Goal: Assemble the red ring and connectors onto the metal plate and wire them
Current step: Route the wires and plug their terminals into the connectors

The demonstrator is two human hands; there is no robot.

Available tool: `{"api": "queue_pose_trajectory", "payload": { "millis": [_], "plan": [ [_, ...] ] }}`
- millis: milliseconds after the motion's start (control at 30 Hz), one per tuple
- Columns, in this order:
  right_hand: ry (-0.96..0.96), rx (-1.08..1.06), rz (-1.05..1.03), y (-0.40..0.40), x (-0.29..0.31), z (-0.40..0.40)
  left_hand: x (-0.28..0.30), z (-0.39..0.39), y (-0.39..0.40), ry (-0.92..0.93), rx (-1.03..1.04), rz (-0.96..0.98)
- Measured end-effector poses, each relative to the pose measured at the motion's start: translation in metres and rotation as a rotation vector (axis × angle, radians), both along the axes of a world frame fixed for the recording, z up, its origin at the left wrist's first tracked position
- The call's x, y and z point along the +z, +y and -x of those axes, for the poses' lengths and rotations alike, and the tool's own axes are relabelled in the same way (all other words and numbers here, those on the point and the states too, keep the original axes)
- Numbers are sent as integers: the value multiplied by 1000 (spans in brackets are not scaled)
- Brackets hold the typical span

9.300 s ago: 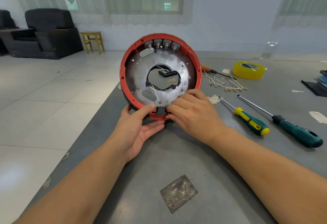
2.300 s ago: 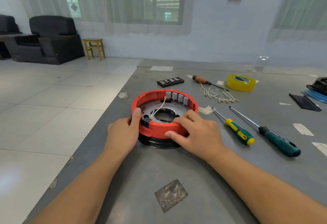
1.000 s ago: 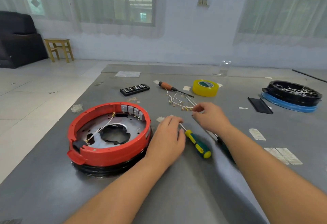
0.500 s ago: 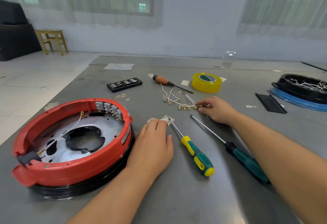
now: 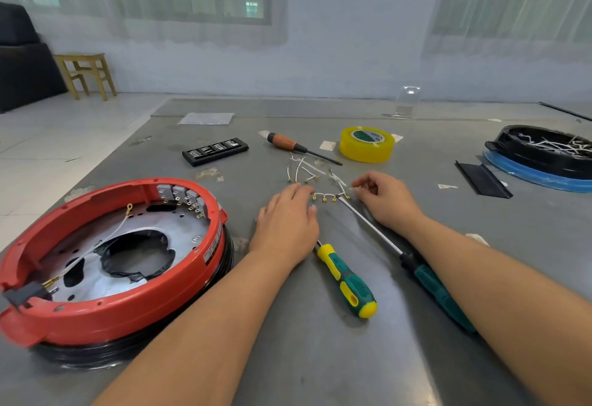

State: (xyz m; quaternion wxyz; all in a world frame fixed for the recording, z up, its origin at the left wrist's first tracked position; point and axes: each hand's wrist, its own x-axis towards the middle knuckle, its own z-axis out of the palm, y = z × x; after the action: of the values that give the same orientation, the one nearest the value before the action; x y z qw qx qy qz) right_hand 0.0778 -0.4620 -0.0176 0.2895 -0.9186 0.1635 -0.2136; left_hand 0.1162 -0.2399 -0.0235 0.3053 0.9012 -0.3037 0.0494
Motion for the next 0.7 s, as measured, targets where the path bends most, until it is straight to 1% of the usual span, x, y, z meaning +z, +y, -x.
{"api": "queue_pose_trajectory", "payload": {
  "millis": [67, 133, 200, 267, 333, 467, 533, 700],
  "plan": [
    [-47, -21, -70, -1, 0, -1, -3, -2, -1, -4, -24, -64],
    [-75, -22, -110, -3, 0, -1, -5, -2, 0, 3, -47, -40],
    [-80, -7, -101, -1, 0, 0, -5, -2, 2, 8, -46, 4],
    [-83, 12, -38, 1, -1, 1, -3, 0, 3, 19, -31, 40],
    [-73, 46, 67, 2, -1, 2, 0, 1, 4, 39, -17, 84],
    [7, 131, 231, 7, -3, 1, 2, 1, 7, 77, -10, 147],
    [35, 155, 269, 10, -3, 1, 3, -1, 7, 111, 1, 149],
    [60, 172, 300, 14, 0, 3, 3, -9, 4, 160, 11, 80]
  ]
}}
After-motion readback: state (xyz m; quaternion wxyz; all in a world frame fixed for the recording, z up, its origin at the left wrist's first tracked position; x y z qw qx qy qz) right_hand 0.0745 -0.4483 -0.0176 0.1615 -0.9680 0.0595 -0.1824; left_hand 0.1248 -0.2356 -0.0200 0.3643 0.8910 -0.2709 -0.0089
